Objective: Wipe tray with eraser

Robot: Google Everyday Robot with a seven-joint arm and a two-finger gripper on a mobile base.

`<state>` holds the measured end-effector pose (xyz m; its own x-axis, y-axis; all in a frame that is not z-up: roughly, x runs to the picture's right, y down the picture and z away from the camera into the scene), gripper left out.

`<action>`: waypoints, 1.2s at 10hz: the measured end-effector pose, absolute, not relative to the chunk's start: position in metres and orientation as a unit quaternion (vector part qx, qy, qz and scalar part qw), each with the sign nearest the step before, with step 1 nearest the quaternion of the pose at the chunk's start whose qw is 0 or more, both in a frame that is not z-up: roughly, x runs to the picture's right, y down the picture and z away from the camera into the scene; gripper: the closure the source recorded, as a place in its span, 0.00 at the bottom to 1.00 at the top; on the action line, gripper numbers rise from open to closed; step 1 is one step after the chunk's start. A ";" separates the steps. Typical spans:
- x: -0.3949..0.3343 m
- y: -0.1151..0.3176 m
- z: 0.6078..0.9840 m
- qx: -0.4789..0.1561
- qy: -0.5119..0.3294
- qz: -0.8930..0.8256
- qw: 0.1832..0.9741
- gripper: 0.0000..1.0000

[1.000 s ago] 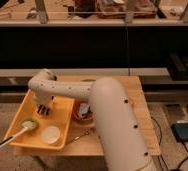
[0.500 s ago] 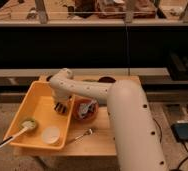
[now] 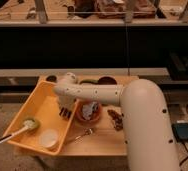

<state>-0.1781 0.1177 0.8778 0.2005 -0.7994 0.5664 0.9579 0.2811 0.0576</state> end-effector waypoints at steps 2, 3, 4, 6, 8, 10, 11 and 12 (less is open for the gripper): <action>-0.208 0.127 0.867 -0.146 -0.260 -0.603 0.740 1.00; -0.236 0.131 0.861 -0.140 -0.267 -0.617 0.727 1.00; -0.257 0.134 0.857 -0.135 -0.271 -0.626 0.718 1.00; -0.311 0.134 0.847 -0.116 -0.283 -0.651 0.695 1.00; -0.343 0.120 0.844 -0.103 -0.284 -0.660 0.688 1.00; -0.356 0.113 0.852 -0.105 -0.288 -0.648 0.697 1.00; -0.353 0.110 0.860 -0.109 -0.289 -0.640 0.704 1.00; -0.349 0.109 0.865 -0.112 -0.290 -0.633 0.709 1.00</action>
<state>-0.3489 0.1090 0.8649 0.0308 -0.8325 0.5532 0.9626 0.1738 0.2080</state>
